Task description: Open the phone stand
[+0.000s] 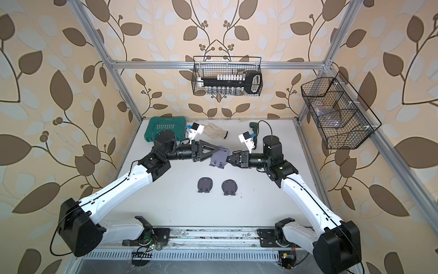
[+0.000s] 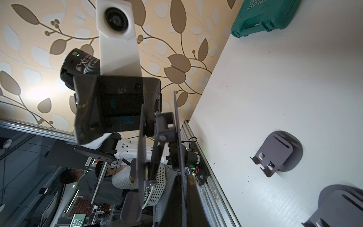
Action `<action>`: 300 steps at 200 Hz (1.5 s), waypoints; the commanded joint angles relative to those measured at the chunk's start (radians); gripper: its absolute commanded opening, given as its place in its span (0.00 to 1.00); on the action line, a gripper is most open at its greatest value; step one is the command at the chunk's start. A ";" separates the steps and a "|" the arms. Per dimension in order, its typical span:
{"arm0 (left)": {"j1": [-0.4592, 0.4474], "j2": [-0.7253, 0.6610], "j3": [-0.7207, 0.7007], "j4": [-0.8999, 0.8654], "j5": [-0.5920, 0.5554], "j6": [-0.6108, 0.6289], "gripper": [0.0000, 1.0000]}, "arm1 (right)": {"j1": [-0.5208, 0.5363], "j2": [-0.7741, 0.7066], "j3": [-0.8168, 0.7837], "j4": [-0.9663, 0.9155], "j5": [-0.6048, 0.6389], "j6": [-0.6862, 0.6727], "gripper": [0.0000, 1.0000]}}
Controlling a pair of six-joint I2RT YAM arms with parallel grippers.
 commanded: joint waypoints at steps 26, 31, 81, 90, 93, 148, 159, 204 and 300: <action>-0.002 0.074 0.061 -0.007 0.097 0.026 0.00 | -0.001 -0.014 0.023 0.036 -0.031 0.008 0.00; -0.003 0.079 0.064 -0.014 0.101 0.026 0.00 | -0.001 -0.014 0.028 0.039 -0.032 0.009 0.00; -0.003 0.081 0.063 -0.025 0.102 0.017 0.00 | -0.001 0.014 0.063 0.054 -0.034 0.040 0.00; -0.003 0.081 0.062 -0.022 0.096 0.009 0.00 | -0.001 0.022 0.059 0.071 -0.035 0.057 0.05; -0.002 0.080 0.060 -0.015 0.093 0.003 0.00 | -0.001 0.025 0.059 0.079 -0.035 0.064 0.07; -0.010 0.097 -0.036 0.247 0.033 -0.192 0.00 | 0.005 0.026 -0.010 0.243 0.011 0.182 0.00; -0.011 0.091 -0.041 0.243 0.024 -0.190 0.00 | 0.005 0.010 -0.025 0.263 0.032 0.196 0.00; -0.011 0.050 -0.045 0.256 -0.046 -0.171 0.00 | 0.016 0.006 -0.049 0.241 0.033 0.228 0.00; -0.008 0.005 0.033 0.537 -0.176 -0.164 0.00 | 0.041 0.246 -0.201 0.320 -0.085 0.408 0.00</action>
